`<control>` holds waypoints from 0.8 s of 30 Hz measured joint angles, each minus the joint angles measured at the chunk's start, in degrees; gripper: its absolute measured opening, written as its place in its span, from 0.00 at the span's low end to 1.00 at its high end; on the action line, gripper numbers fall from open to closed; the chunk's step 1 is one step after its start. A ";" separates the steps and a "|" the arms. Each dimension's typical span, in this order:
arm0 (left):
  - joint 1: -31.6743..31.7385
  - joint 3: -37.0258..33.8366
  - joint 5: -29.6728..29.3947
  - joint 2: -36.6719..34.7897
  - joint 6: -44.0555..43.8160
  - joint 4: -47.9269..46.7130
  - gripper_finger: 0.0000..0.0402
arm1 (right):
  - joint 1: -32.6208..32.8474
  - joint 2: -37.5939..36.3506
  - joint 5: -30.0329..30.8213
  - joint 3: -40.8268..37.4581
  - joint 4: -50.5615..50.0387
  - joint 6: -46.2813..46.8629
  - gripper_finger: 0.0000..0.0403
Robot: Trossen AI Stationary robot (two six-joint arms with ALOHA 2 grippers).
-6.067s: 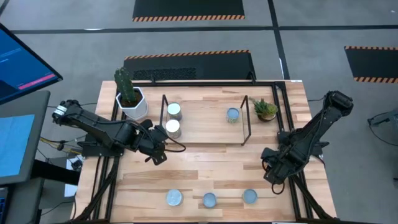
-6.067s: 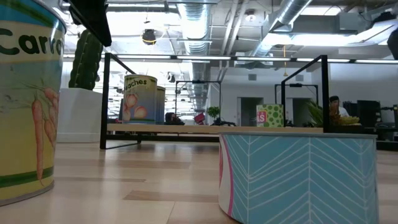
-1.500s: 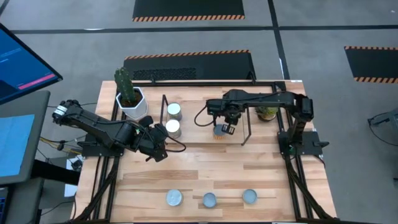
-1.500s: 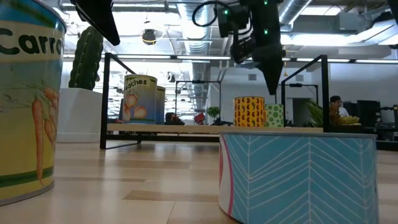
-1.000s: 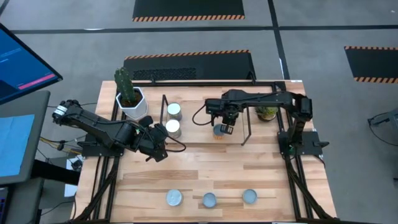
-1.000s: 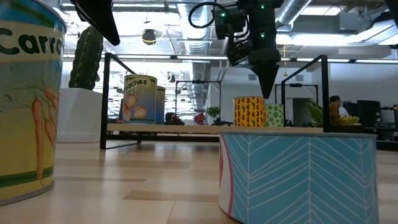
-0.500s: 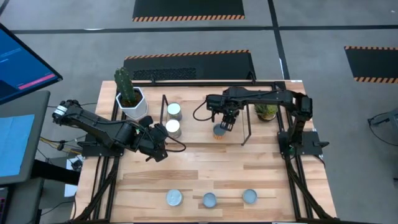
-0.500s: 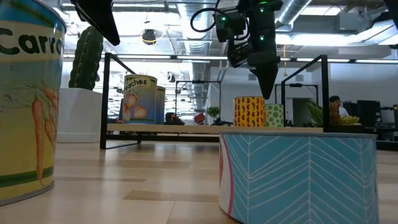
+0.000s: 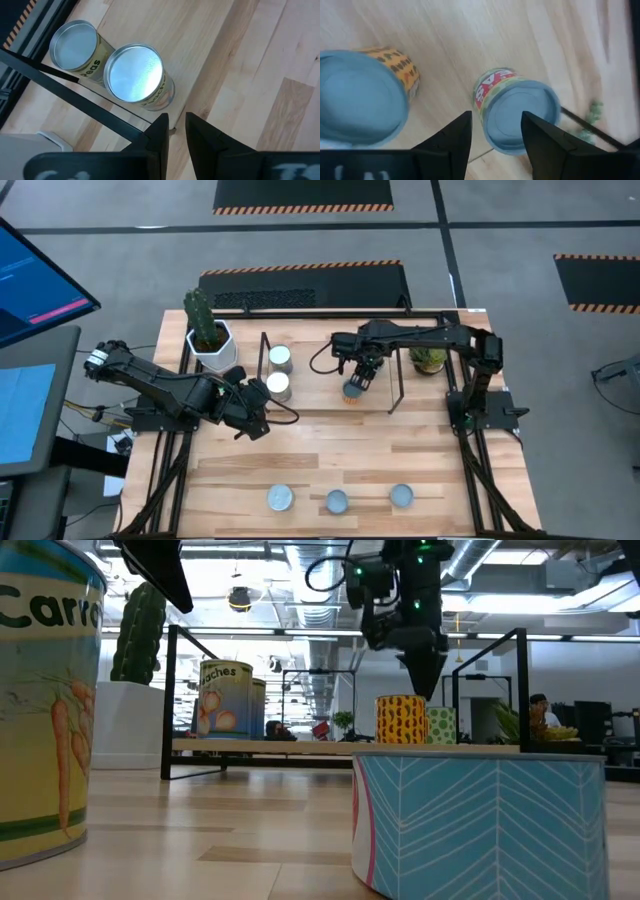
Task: Pick and place cans onto a shelf
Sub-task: Adjust the canned green peas on the shelf
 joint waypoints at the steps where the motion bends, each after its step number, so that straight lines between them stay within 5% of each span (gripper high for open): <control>1: 0.00 0.00 0.00 0.00 0.02 0.00 0.13 | 0.00 0.03 -0.28 -1.10 0.14 1.02 0.48; 13: 0.00 0.00 0.00 0.00 0.50 -0.02 0.13 | -0.59 -0.09 0.16 -5.71 3.31 2.70 0.42; 24: 0.00 0.00 0.02 0.00 0.48 -0.02 0.13 | -0.59 -0.23 -0.75 -5.52 9.47 0.98 0.04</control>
